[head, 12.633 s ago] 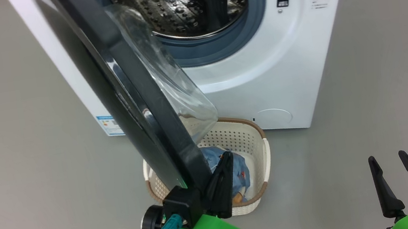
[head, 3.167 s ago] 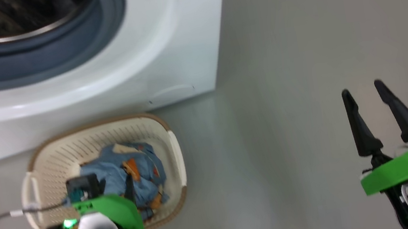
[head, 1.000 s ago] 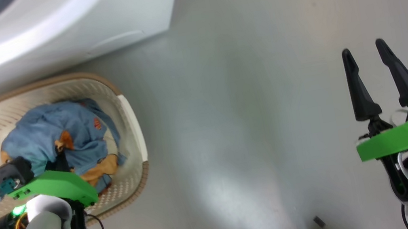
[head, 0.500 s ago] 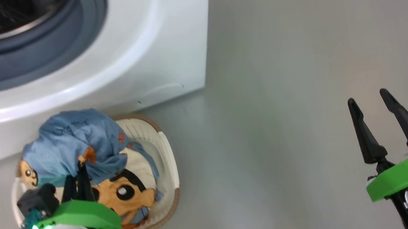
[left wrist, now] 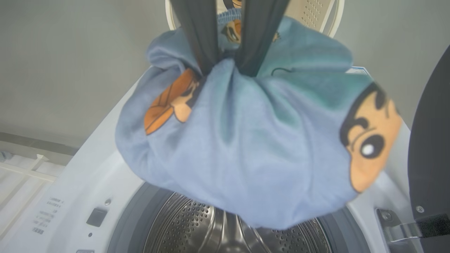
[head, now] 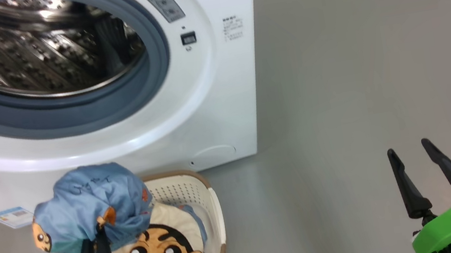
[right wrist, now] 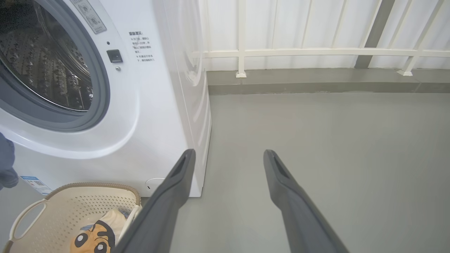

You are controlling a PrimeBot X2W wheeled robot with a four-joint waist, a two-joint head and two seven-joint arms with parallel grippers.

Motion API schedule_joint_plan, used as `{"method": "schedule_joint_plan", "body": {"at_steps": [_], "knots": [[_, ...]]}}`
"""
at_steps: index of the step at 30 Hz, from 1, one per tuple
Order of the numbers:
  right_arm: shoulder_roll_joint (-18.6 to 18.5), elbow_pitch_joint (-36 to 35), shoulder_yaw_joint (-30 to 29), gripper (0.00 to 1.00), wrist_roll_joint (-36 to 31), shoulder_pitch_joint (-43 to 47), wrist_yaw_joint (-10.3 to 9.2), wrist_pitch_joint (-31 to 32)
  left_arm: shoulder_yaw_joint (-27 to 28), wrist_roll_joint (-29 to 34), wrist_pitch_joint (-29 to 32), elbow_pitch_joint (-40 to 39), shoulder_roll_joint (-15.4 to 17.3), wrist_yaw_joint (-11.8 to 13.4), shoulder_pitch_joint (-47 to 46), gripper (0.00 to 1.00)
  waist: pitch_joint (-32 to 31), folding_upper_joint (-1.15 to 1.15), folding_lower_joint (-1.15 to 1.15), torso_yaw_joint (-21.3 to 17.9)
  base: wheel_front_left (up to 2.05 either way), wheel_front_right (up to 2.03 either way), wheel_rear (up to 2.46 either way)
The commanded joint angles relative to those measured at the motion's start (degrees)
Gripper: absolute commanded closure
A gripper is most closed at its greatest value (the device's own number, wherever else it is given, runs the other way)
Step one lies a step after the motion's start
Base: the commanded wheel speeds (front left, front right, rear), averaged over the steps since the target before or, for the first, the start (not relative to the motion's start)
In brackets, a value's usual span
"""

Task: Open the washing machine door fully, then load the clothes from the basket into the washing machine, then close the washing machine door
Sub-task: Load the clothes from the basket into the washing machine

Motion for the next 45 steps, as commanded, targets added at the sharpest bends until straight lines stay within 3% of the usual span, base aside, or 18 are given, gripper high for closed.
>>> {"method": "schedule_joint_plan", "body": {"at_steps": [1, 10, 20, 45], "knots": [[-0.8, -2.0, 1.4, 0.00, -0.8, 0.2, 0.25, 0.3, 1.4, 0.5, 0.2, -2.7, 1.2, 0.5, 0.8, 1.00, -3.8, 0.00, 0.01, 1.9, 0.00, 0.00, 0.00], [-0.4, -2.3, 2.2, 0.00, -0.3, 2.7, 0.25, 1.2, 0.6, 0.4, 3.7, -9.3, 1.7, 2.2, 6.8, 1.00, -7.9, 0.00, 0.01, 2.9, 0.00, 0.00, 0.00], [0.0, -2.4, 2.6, 0.00, 0.2, 3.2, 0.25, 1.2, 0.0, 0.0, 6.0, -13.2, 2.2, 3.2, 9.0, 1.00, -8.0, 0.00, 0.01, 3.6, 0.00, 0.00, 0.00], [0.3, -2.4, 3.2, 0.00, 0.9, 1.4, 0.25, 0.8, -1.6, -1.1, 8.8, -13.8, 2.7, 3.3, 7.1, 1.00, -4.1, 0.00, 0.01, 3.0, 0.00, 0.00, 0.00]]}}
